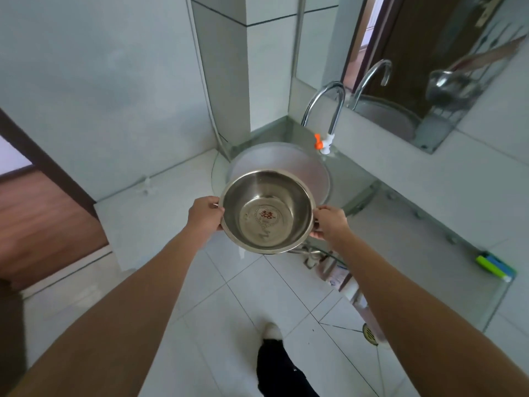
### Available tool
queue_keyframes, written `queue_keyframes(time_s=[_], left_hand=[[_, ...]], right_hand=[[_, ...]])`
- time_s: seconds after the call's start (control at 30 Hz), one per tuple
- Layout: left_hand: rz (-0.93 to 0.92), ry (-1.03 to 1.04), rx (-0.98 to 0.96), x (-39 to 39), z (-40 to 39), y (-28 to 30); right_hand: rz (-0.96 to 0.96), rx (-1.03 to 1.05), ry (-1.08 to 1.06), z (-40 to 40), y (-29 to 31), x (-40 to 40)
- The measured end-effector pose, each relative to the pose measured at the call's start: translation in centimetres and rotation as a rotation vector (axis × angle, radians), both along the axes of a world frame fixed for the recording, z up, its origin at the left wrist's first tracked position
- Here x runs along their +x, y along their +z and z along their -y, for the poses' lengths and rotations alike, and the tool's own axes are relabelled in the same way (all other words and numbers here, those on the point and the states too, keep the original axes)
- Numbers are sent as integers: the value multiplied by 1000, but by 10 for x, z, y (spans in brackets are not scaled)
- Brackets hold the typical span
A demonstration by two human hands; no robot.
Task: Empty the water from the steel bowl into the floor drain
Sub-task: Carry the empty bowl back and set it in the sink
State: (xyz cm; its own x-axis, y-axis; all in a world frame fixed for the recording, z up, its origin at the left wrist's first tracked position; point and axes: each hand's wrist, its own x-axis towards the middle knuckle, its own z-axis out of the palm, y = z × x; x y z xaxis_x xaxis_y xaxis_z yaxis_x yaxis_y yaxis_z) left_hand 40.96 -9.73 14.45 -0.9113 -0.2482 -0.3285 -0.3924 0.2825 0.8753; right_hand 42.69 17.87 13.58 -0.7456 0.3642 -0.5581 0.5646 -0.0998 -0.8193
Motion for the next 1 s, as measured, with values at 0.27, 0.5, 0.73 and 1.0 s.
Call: queue_keyframes(time_s=[0.27, 0.5, 0.73, 1.0], left_hand=[[71, -39, -77, -148, -18, -16], [146, -138, -107, -248, -39, -37], [211, -291, -174, -325, -60, -77], [406, -617, -174, -400, -63, -130]], right_hand=[[11, 16, 29, -19, -29, -141], [89, 25, -15, -36, -48, -213], [214, 28, -98, -42, -72, -239], [384, 106, -294, -14, -118, -253]])
